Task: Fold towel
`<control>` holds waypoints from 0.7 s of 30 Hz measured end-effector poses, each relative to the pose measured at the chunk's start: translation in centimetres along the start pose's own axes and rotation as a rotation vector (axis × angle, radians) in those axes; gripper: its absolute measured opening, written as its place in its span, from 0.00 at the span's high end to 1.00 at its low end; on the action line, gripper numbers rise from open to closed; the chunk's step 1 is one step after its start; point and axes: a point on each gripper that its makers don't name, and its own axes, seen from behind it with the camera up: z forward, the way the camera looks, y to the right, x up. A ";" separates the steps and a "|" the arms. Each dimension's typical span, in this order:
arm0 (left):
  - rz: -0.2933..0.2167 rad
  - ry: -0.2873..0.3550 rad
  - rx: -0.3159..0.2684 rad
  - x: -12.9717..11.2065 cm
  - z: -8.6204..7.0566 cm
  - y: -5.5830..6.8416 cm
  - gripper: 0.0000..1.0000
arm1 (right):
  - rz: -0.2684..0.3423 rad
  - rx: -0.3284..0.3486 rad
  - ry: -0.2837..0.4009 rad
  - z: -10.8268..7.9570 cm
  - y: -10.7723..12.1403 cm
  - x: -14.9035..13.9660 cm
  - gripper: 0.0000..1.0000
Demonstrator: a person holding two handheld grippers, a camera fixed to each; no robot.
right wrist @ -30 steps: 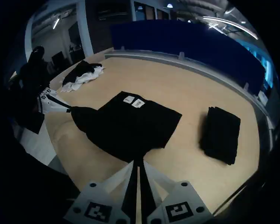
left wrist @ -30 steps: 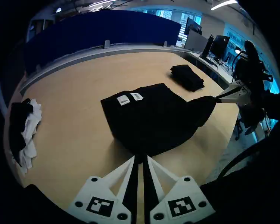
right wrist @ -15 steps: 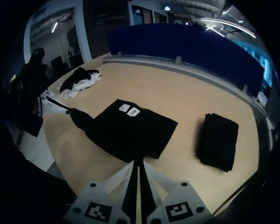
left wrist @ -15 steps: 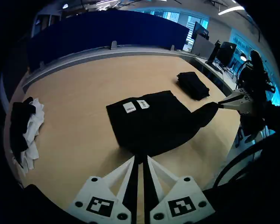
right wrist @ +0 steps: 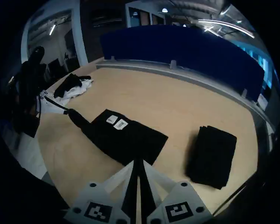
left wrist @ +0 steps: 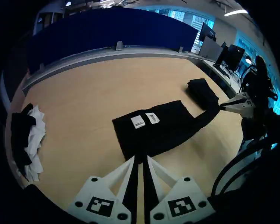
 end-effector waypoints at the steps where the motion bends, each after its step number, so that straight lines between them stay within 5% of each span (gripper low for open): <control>1: -0.001 -0.004 0.001 0.2 0.3 -0.2 0.92 | 0.003 -0.001 0.000 0.4 0.3 0.2 0.97; 9: 0.003 -0.036 0.014 1.3 3.3 -1.8 0.92 | 0.034 -0.018 -0.014 3.9 2.5 1.0 0.97; 21: 0.019 -0.110 0.009 0.0 7.2 -3.1 0.92 | 0.086 -0.029 -0.083 7.7 4.4 -1.0 0.97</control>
